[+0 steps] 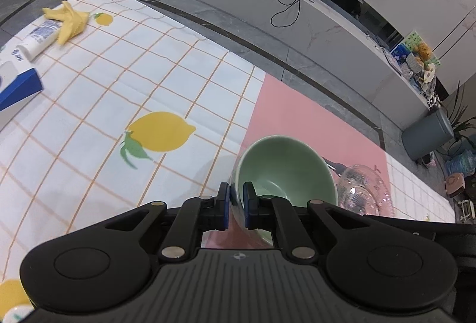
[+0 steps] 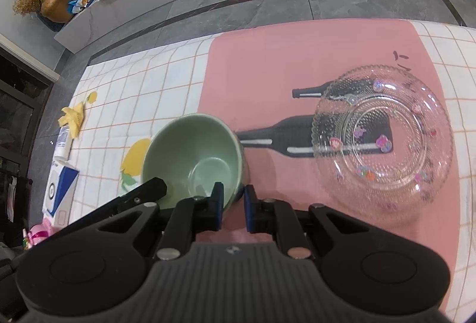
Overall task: Organize plates and bowls
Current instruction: 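Grasp the green bowl rim with the left tool and lift it, then lower the green bowl into the stacked stainless bowls and open the left tool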
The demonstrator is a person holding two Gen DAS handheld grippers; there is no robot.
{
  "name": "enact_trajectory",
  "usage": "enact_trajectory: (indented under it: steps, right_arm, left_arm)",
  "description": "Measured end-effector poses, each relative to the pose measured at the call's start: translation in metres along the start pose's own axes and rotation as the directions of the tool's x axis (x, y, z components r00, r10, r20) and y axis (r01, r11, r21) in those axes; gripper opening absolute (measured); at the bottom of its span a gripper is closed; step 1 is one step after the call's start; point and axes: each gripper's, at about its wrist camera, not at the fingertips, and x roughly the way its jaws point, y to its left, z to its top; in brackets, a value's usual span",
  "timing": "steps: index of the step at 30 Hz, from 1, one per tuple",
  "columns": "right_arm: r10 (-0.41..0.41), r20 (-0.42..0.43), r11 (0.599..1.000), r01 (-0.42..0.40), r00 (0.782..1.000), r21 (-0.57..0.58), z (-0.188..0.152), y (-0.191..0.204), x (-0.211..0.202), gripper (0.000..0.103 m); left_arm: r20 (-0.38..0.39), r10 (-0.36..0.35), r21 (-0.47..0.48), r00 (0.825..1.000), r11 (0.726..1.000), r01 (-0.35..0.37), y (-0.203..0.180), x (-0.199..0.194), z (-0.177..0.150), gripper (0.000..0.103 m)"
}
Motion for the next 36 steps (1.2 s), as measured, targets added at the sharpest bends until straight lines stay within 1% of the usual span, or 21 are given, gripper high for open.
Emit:
enact_trajectory:
  steps: [5,9,11,16,21,24,28,31,36]
  right_arm:
    - [0.020,0.020,1.000,-0.019,1.000,-0.025,-0.020,0.011,-0.035,0.012]
    - [0.041,0.045,0.999,-0.039,0.998,-0.038,-0.044,0.018,-0.072,0.012]
    - [0.049,0.059,0.998,-0.047,0.997,-0.038,-0.058,0.019,-0.092,0.012]
    - [0.071,0.100,0.997,-0.067,0.992,-0.040,-0.099,0.017,-0.141,0.012]
    - [0.101,0.129,0.995,-0.097,0.987,-0.031,-0.143,0.010,-0.181,0.012]
    - [0.107,0.151,0.994,-0.103,0.983,-0.035,-0.169,0.004,-0.199,0.012]
    - [0.097,0.176,0.995,-0.094,0.980,-0.022,-0.202,-0.007,-0.214,0.012]
    - [0.100,0.172,0.995,-0.104,0.980,0.012,-0.219,-0.022,-0.218,0.012]
    - [0.101,0.150,0.991,-0.112,0.983,0.068,-0.239,-0.044,-0.213,0.012]
  left_arm:
    - [0.032,0.003,0.000,0.999,1.000,-0.003,-0.007,-0.041,-0.010,0.009]
    - [0.068,0.000,0.007,0.998,1.000,-0.001,-0.014,-0.083,-0.026,0.009]
    - [0.081,-0.002,0.009,0.997,1.000,0.001,-0.017,-0.102,-0.034,0.009]
    - [0.102,-0.033,-0.014,0.994,0.999,0.035,-0.020,-0.146,-0.061,0.010]
    - [0.120,-0.051,-0.014,0.992,0.999,0.053,-0.023,-0.181,-0.093,0.010]
    - [0.114,-0.064,-0.020,0.991,0.998,0.067,-0.022,-0.193,-0.113,0.010]
    - [0.090,-0.083,-0.034,0.992,0.996,0.087,-0.019,-0.198,-0.138,0.010]
    - [0.067,-0.088,-0.032,0.994,0.995,0.091,-0.018,-0.196,-0.154,0.010]
    - [0.009,-0.094,-0.040,0.996,0.995,0.094,-0.014,-0.184,-0.178,0.010]
